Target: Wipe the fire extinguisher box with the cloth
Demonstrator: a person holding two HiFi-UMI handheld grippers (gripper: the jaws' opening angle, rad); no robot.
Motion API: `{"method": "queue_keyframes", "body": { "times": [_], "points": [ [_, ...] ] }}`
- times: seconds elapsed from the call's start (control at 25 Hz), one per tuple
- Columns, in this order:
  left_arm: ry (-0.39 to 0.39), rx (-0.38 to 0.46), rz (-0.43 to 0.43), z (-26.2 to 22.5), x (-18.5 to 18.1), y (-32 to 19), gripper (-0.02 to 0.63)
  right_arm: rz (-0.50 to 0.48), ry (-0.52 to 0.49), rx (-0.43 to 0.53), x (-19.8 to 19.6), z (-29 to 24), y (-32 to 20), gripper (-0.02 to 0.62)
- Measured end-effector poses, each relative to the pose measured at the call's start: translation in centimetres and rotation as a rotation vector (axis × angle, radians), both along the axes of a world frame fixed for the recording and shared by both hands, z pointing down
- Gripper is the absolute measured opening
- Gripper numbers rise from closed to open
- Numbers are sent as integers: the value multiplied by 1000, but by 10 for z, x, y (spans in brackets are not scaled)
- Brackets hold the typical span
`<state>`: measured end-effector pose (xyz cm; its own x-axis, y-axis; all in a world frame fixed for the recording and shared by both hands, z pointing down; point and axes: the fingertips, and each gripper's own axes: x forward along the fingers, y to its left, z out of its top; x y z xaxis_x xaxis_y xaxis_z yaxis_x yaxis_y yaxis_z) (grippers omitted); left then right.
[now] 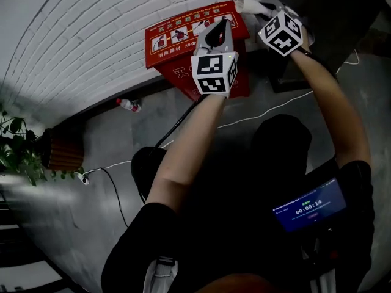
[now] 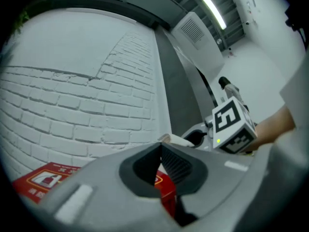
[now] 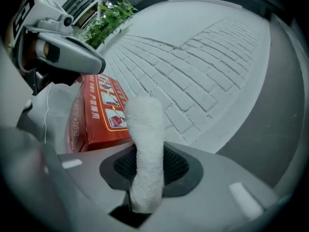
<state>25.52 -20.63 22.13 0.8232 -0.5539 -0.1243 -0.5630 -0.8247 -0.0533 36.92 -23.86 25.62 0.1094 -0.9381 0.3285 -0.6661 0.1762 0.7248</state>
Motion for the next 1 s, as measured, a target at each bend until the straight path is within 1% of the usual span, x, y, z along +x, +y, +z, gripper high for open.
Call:
{"method": "queue_keyframes", "body": {
  "times": [0.12,0.2,0.32,0.44,0.56,0.68,0.76,1.0],
  "points": [
    [10,-18,1,18,20,4,2,-9,28,31,9,22,-11,109],
    [1,-8,21,32,31,11,2,-9,24,43,14,39,-17,109],
    [-26,28,43,52,40,23,2,-24,18,37,16,70,-26,109],
    [-39,22,50,74,43,28,2,-75,28,18,11,103,-35,109],
    [-35,-7,34,94,45,23,2,-166,91,10,-3,128,-44,108],
    [-54,-41,21,120,45,20,2,-250,211,12,-22,152,-46,107],
    [-69,-60,15,139,45,18,2,-260,262,31,-27,162,-46,107],
    [-93,-104,-7,183,43,8,2,-252,303,58,-30,180,-46,106]
  ]
}}
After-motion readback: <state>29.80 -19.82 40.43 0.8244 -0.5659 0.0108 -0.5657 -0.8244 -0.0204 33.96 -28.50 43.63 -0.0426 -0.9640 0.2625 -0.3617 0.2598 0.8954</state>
